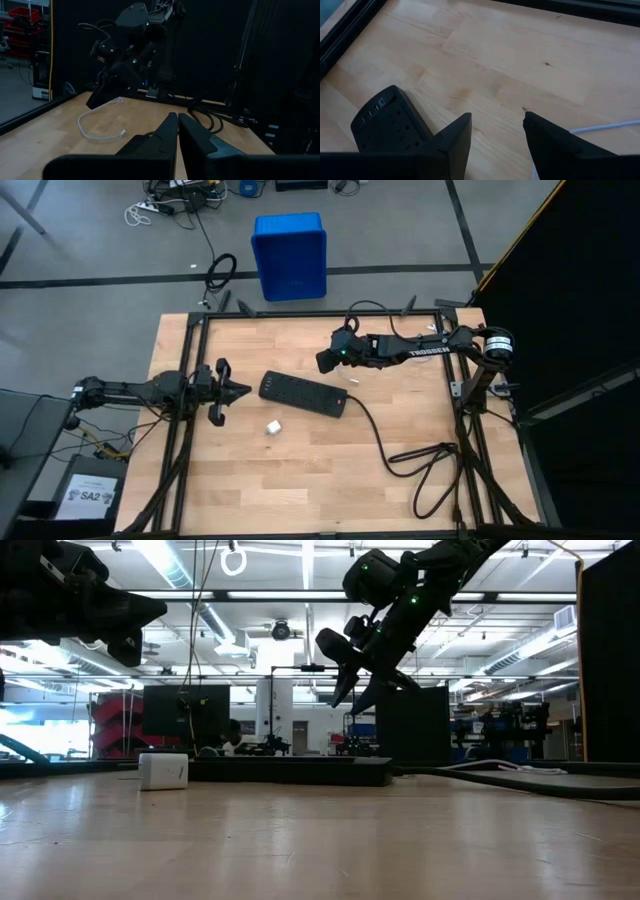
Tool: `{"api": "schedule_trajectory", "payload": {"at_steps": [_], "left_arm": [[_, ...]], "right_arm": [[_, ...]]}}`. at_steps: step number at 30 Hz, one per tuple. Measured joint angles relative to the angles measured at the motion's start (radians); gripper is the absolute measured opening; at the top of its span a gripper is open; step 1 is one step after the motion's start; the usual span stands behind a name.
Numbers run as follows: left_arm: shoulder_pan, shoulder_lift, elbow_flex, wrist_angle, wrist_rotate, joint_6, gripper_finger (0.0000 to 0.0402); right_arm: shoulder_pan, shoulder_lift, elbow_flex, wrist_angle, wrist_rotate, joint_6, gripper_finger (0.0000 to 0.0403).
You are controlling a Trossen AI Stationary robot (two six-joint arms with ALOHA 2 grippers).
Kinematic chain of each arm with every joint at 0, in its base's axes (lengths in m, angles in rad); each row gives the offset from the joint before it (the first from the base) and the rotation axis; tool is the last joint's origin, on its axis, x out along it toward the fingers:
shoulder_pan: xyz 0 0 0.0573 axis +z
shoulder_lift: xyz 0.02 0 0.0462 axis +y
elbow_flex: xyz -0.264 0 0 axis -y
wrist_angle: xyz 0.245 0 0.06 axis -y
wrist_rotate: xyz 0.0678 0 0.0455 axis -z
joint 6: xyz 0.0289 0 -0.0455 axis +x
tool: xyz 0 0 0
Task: Insert USB
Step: Insert the purple charger cable into the white charger adapter
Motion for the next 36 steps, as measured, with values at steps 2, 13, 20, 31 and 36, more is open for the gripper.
{"api": "schedule_trajectory", "payload": {"at_steps": [2,13,20,31,36], "left_arm": [[0.0,0.0,0.0,0.0,0.0,0.0,0.0001],[0.0,0.0,0.0,0.0,0.0,0.0,0.0001],[0.0,0.0,0.0,0.0,0.0,0.0,0.0001],[0.0,0.0,0.0,0.0,0.0,0.0,0.0001],[0.0,0.0,0.0,0.0,0.0,0.0,0.0001]], "right_arm": [[0.0,0.0,0.0,0.0,0.0,0.0,0.016],[-0.002,0.0,0.0,0.0,0.0,-0.002,0.016],[-0.002,0.0,0.0,0.0,0.0,-0.003,0.016],[-0.002,0.0,0.0,0.0,-0.032,-0.113,0.0161],[-0.002,0.0,0.0,0.0,-0.052,-0.204,0.0161]]}}
